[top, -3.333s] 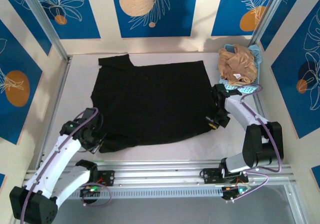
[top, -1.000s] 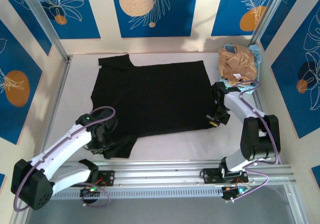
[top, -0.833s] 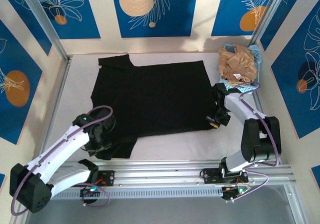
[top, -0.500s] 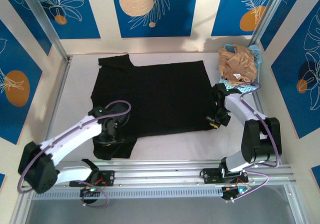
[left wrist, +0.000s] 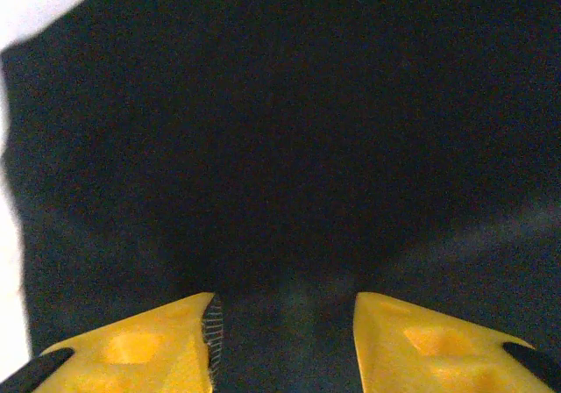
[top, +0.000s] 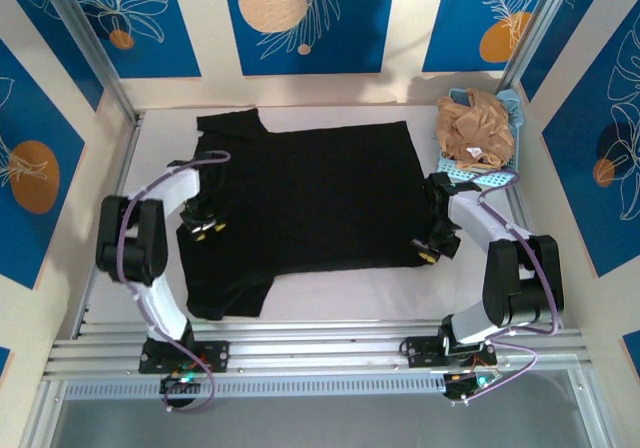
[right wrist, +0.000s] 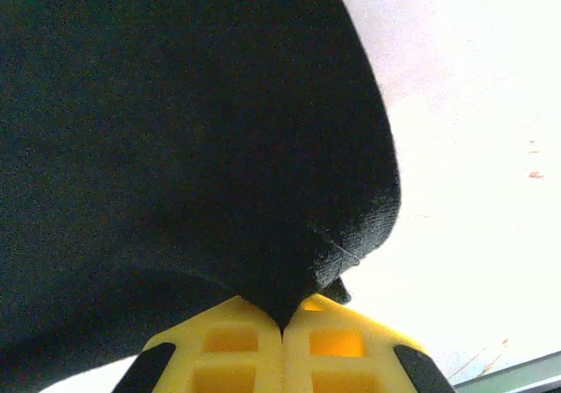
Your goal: Fold and stack the t-shirts
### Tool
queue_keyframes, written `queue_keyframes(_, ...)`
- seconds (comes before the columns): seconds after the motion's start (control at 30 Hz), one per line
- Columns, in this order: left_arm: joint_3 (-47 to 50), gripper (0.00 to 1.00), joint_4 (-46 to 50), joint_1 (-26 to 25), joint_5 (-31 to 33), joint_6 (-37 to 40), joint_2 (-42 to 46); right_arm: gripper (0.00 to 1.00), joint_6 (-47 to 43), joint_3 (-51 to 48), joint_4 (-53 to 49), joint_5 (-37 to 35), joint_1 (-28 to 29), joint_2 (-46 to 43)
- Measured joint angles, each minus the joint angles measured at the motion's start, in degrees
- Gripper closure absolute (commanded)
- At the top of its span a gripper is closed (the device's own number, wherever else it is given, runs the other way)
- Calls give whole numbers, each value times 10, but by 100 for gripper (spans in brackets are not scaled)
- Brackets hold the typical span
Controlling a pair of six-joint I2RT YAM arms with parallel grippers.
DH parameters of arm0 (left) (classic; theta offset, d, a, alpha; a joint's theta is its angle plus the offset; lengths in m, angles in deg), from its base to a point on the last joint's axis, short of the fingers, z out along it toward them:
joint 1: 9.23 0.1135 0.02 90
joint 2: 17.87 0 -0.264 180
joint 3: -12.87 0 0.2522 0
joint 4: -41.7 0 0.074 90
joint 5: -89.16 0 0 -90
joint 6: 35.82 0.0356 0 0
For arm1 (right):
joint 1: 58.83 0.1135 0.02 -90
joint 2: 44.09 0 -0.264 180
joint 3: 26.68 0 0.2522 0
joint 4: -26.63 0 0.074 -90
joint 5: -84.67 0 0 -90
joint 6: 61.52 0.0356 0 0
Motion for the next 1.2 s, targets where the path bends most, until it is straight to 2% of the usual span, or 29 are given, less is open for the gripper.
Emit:
queue_keyframes(0.33, -196, 59, 40, 21, -8, 80, -143, 100, 0, 5, 9, 22, 2, 24)
queue_keyframes(0.4, -248, 52, 43, 24, -10, 90, -173, 100, 0, 13, 12, 26, 3, 35)
queue_keyframes(0.5, -294, 35, 41, 26, -4, 99, -195, 100, 0, 26, 14, 30, 3, 48)
queue_keyframes(0.53, -293, 34, 39, 26, 0, 101, -193, 100, 0, 30, 16, 31, 3, 50)
queue_keyframes(0.57, -285, 30, 39, 26, 7, 100, -186, 100, 0, 33, 16, 33, 3, 53)
queue_keyframes(0.63, -242, 30, 38, 26, 21, 94, -149, 100, 0, 38, 16, 34, 3, 56)
queue_keyframes(0.73, -114, 33, 48, 26, 35, 67, -24, 100, 0, 40, 16, 36, 3, 59)
queue_keyframes(0.8, -17, 36, 61, 26, 39, 38, 91, 100, 0, 41, 16, 39, 3, 61)
queue_keyframes(0.9, 78, 39, 85, 32, 38, -2, 207, 100, 0, 41, 16, 45, 3, 61)
queue_keyframes(0.97, 117, 39, 91, 46, 32, -24, 228, 100, 0, 41, 19, 52, 3, 62)
queue_keyframes(1.1, 186, 39, 72, 99, 18, -58, 211, 100, 0, 41, 29, 61, 4, 68)
queue_keyframes(1.2, 193, 39, 61, 119, 11, -68, 190, 100, 0, 41, 31, 66, 4, 72)
